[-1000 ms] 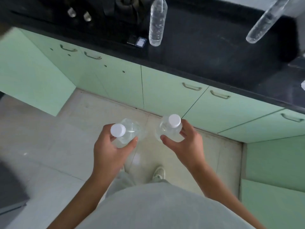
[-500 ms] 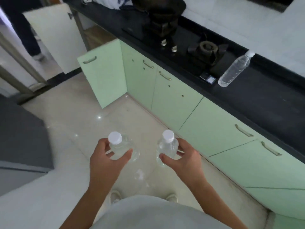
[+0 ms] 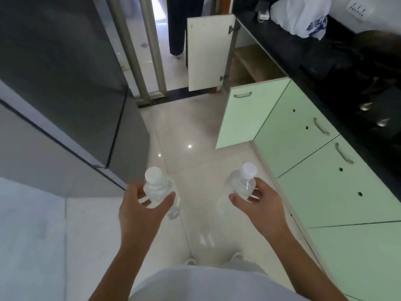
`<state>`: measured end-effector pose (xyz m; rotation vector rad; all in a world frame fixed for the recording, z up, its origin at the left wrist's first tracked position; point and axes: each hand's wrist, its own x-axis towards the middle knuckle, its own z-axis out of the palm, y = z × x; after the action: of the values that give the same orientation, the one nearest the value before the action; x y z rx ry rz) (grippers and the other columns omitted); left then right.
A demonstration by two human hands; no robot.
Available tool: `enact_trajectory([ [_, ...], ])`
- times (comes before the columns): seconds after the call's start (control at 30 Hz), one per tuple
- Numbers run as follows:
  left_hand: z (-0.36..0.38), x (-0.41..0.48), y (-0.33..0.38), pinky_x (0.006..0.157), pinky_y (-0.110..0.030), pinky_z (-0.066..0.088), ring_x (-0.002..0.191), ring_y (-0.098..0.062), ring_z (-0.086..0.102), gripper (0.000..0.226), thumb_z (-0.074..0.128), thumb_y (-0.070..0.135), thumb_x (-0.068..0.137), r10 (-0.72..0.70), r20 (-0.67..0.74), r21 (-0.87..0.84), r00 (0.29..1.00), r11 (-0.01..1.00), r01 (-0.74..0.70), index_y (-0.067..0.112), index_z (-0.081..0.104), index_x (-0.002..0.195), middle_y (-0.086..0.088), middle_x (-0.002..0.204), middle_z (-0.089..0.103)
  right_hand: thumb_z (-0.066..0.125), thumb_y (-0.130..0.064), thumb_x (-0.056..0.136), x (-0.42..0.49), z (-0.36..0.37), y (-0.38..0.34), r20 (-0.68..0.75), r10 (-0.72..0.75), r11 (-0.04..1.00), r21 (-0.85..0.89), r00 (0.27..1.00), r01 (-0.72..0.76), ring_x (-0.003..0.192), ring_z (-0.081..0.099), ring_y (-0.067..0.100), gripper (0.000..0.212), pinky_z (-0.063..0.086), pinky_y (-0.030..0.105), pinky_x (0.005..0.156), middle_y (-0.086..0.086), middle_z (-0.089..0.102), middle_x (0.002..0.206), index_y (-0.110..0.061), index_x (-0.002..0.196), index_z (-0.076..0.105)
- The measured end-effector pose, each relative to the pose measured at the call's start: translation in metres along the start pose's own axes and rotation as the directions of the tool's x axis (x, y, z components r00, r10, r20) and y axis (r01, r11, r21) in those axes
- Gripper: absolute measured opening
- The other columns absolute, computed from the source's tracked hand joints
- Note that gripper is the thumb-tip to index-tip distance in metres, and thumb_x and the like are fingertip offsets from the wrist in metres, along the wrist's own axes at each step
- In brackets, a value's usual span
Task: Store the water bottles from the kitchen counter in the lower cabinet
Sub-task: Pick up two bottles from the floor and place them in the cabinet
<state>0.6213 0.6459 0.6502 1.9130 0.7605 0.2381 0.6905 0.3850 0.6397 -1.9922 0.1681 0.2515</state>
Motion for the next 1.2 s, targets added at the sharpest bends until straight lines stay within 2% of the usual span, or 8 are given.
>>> enact_trajectory([
  [0.17,0.033,0.062,0.030,0.066,-0.014,0.042,0.091,-0.003,0.063,0.060,0.091,0.038,0.068,0.003,0.036,0.036,0.999,0.999,-0.005,0.028,0.052,0.113,0.014,0.103,0.063,0.090,-0.025,0.068,0.066,-0.006,-0.013,-0.002,0.000,1.000,-0.005,1.000,0.000,0.091,0.072,0.003,0.035,0.058,0.027,0.083,-0.016,0.076,0.093,-0.031,0.097,0.071],
  [0.33,0.081,0.127,0.056,0.064,-0.009,0.045,0.101,-0.010,0.065,0.063,0.090,0.038,0.070,-0.043,0.024,0.052,0.999,0.998,0.042,0.024,0.056,0.121,0.008,0.113,0.067,0.090,-0.031,0.067,0.150,-0.010,-0.014,0.022,0.007,1.000,-0.006,1.000,-0.007,0.092,0.072,0.003,0.036,0.060,0.035,0.086,-0.018,0.075,0.095,-0.035,0.097,0.070],
  [0.47,0.108,0.177,0.084,0.067,-0.016,0.050,0.093,-0.007,0.069,0.062,0.091,0.039,0.069,-0.103,-0.050,0.058,0.993,0.993,0.106,0.025,0.057,0.119,0.010,0.109,0.069,0.089,-0.045,0.063,0.232,-0.003,-0.032,0.129,-0.016,0.998,-0.050,0.991,0.023,0.095,0.070,0.001,0.049,0.060,0.037,0.088,-0.022,0.074,0.100,-0.037,0.107,0.069],
  [0.6,0.114,0.220,0.113,0.067,-0.012,0.041,0.084,0.018,0.060,0.059,0.091,0.033,0.070,-0.143,-0.144,0.026,0.979,0.989,0.148,0.028,0.055,0.117,0.020,0.102,0.064,0.090,-0.049,0.063,0.310,0.020,-0.073,0.245,-0.095,0.988,-0.095,0.965,0.121,0.093,0.069,-0.004,0.059,0.059,0.030,0.089,-0.023,0.072,0.103,-0.035,0.115,0.067],
  [0.77,0.111,0.285,0.131,0.068,-0.009,0.039,0.087,0.013,0.060,0.056,0.090,0.031,0.071,-0.145,-0.225,-0.006,0.963,0.989,0.147,0.023,0.057,0.115,0.017,0.105,0.065,0.090,-0.043,0.065,0.388,0.057,-0.126,0.305,-0.159,0.982,-0.051,0.939,0.182,0.090,0.069,-0.003,0.047,0.059,0.025,0.083,-0.022,0.073,0.096,-0.035,0.104,0.067],
  [0.93,0.123,0.377,0.145,0.060,0.001,0.039,0.081,0.026,0.054,0.051,0.090,0.027,0.072,-0.098,-0.156,0.011,0.983,0.995,0.101,0.022,0.057,0.111,0.021,0.099,0.061,0.090,-0.040,0.066,0.454,0.080,-0.148,0.236,-0.127,0.988,-0.055,0.963,0.144,0.088,0.068,-0.007,0.043,0.057,0.021,0.080,-0.023,0.073,0.093,-0.033,0.101,0.068],
  [1.07,0.141,0.466,0.162,0.062,-0.003,0.043,0.090,0.008,0.061,0.054,0.091,0.028,0.070,-0.019,0.002,0.026,1.000,0.999,0.018,0.024,0.055,0.110,0.021,0.102,0.062,0.090,-0.041,0.063,0.499,0.088,-0.155,0.088,-0.018,0.998,-0.055,0.996,0.023,0.087,0.069,-0.006,0.042,0.060,0.031,0.082,-0.027,0.072,0.090,-0.031,0.097,0.069],
  [1.2,0.168,0.547,0.192,0.066,-0.005,0.049,0.093,0.007,0.061,0.056,0.092,0.025,0.068,0.099,0.186,0.045,0.978,0.993,-0.109,0.023,0.056,0.111,0.015,0.107,0.062,0.087,-0.049,0.063,0.530,0.082,-0.162,-0.079,0.063,0.997,-0.044,0.995,-0.067,0.088,0.066,-0.010,0.037,0.059,0.027,0.079,-0.037,0.068,0.089,-0.039,0.091,0.065],
])
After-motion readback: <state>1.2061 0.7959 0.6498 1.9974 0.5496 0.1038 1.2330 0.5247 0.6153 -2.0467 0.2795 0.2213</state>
